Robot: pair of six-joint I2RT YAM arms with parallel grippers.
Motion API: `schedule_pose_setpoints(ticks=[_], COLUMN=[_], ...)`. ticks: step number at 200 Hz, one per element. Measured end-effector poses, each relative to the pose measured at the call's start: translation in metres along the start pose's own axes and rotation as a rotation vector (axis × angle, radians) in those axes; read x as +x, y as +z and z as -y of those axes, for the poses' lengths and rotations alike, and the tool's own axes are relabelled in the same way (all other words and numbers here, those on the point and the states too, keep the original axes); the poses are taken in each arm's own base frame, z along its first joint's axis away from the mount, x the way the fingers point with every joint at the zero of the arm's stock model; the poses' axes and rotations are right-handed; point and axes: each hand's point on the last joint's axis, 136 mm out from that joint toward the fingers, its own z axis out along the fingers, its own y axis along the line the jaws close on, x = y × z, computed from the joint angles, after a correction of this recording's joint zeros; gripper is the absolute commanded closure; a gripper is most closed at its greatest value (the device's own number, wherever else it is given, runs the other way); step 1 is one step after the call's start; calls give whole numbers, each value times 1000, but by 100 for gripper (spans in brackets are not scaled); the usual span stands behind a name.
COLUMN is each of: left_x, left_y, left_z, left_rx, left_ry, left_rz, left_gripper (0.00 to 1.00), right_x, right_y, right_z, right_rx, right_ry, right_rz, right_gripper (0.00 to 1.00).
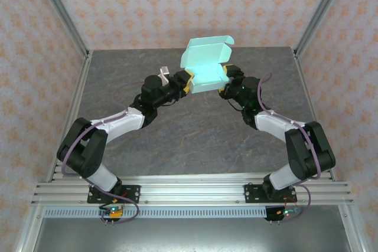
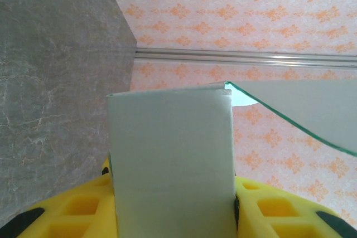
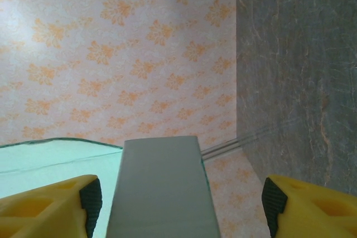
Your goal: Fold the paper box
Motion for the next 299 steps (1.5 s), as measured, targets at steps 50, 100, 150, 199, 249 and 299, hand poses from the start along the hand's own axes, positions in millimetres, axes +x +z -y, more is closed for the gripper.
schedule_pose_setpoints(ticks=[50,100,150,199,249,299], left_x=[0,1,1,1,-2,-20], left_y=[-1,-3,-3,-3,-4,12], left_z=[-2,-4,-5,-6,-13,-52], left_rx=[-4,-10,-11,-15,-42,-127], left_ry=[-1,-3,-13,-15,30,180], left_rz=[0,0,0,0,5,-42], left_gripper=[65,65,65,65,64,61], right_x=[5,4,4,4,0,-28], right_y=[3,7,8,8,-4,-40], right_z=[-4,3,6,7,11,10], right_rx=[-3,12,18,20,51,106], right_ry=[-18,-22,-41,-64,-114,-328], right_rz=[-25,-34,-36,-36,-14,59], right_gripper=[34,51,61,51,25,23])
